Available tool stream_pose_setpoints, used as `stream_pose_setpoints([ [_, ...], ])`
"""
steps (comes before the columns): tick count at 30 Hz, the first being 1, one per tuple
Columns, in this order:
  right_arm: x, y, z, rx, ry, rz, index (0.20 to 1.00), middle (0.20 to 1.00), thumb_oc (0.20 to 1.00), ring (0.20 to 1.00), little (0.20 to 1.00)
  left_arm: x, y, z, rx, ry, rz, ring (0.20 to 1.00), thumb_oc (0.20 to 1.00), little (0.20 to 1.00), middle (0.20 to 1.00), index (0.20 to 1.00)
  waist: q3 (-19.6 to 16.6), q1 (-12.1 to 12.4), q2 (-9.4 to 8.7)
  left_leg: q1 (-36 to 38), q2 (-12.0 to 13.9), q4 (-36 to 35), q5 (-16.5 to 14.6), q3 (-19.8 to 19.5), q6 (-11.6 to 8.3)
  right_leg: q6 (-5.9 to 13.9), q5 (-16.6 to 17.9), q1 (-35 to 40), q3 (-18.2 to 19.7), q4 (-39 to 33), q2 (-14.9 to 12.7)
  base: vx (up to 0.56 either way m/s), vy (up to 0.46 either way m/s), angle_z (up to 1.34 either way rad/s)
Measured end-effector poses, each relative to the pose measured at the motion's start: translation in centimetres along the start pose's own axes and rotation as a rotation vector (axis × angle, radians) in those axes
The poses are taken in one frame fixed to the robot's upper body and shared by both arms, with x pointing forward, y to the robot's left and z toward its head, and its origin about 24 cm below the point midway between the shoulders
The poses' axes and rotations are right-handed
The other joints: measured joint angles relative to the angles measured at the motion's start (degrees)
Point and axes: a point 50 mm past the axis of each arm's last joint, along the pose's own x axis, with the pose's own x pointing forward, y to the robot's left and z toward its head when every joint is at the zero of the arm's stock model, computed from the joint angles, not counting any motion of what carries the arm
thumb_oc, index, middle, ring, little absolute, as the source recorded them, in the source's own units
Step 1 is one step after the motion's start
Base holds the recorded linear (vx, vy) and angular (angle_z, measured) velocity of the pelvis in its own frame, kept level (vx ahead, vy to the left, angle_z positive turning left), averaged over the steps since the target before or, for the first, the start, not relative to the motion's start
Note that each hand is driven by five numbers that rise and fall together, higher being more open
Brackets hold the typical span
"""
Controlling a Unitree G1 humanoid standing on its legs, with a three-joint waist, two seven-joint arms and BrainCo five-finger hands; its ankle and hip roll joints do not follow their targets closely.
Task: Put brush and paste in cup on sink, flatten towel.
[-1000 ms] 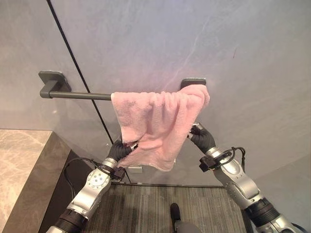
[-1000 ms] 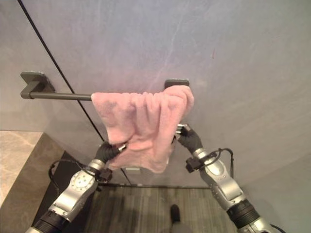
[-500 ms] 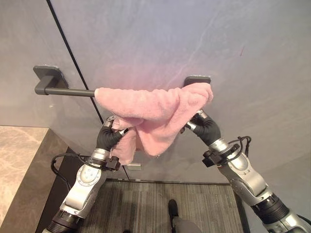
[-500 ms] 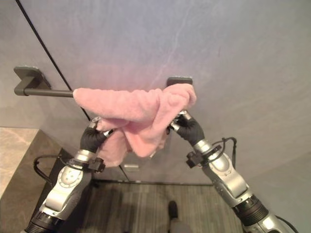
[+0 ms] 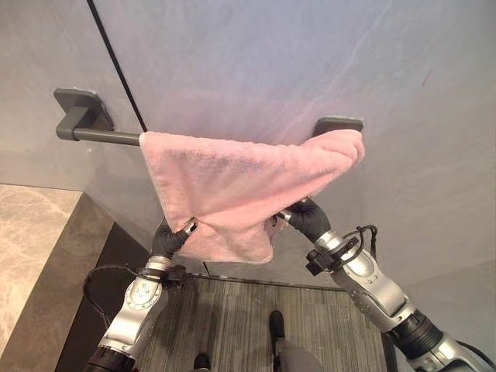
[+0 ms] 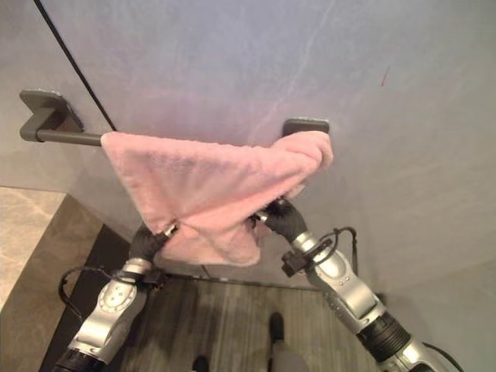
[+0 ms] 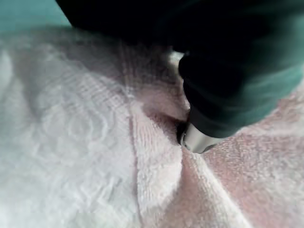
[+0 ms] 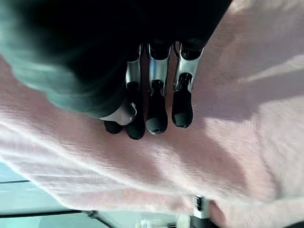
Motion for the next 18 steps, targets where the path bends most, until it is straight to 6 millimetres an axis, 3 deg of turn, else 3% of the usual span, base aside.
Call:
stream_pose_setpoints([
  [1, -0.4, -0.1, -0.4, -0.012, 0.017, -0.01, 0.595, 0.595, 0.595, 0.595, 0.595, 0.0, -0.1, 0.1, -0.001, -0.002, -0.002, 0.2, 0.2, 0.2, 0.2, 0.2, 0.0, 0.05, 0.0, -0.01, 0.07, 0.0, 0.0, 0.0, 0.0, -0.01, 0.0, 0.02, -0.01, 0.0, 0.05, 0.0, 0.0, 0.0],
  [2, -0.6, -0.2, -0.7, -0.019, 0.033, -0.015, 1.0, 1.0, 1.0, 1.0, 1.0, 0.0, -0.1, 0.2, -0.002, -0.005, -0.003, 0.2, 0.2, 0.2, 0.2, 0.2, 0.04, -0.03, -0.02, -0.04, 0.08, -0.01, 0.0, 0.01, 0.0, -0.01, 0.0, -0.03, -0.01, 0.0, 0.06, 0.0, 0.0, 0.0],
  [8, -4.0, -2.3, -4.4, -0.136, 0.234, -0.156, 1.0, 1.0, 1.0, 1.0, 1.0, 0.2, -0.1, 0.3, 0.035, -0.01, -0.007, 0.2, 0.2, 0.2, 0.2, 0.2, 0.52, -0.45, -0.87, 0.05, 0.02, 0.0, 0.0, 0.16, 0.0, 0.3, -0.24, -0.02, 0.13, -0.03, 0.0, 0.0, 0.0, 0.0],
  [15, -7.1, -3.4, -7.6, -0.195, 0.444, -0.24, 1.0, 1.0, 1.0, 1.0, 1.0, 0.2, 0.0, 0.3, 0.041, -0.009, 0.0, 0.2, 0.2, 0.2, 0.2, 0.2, 0.54, -0.63, -0.87, 0.04, 0.06, -0.01, 0.0, 0.06, 0.0, 0.33, -0.34, 0.03, 0.05, -0.03, 0.0, 0.0, 0.0, 0.0],
  [18, -7.4, -3.6, -8.7, -0.158, 0.485, -0.27, 1.0, 1.0, 1.0, 1.0, 1.0, 0.2, -0.1, 0.3, 0.06, -0.011, -0.006, 0.2, 0.2, 0.2, 0.2, 0.2, 0.53, -0.53, -0.88, 0.1, 0.17, 0.03, 0.0, 0.01, 0.0, 0.25, -0.3, 0.16, -0.08, -0.03, 0.02, 0.0, 0.0, 0.0],
])
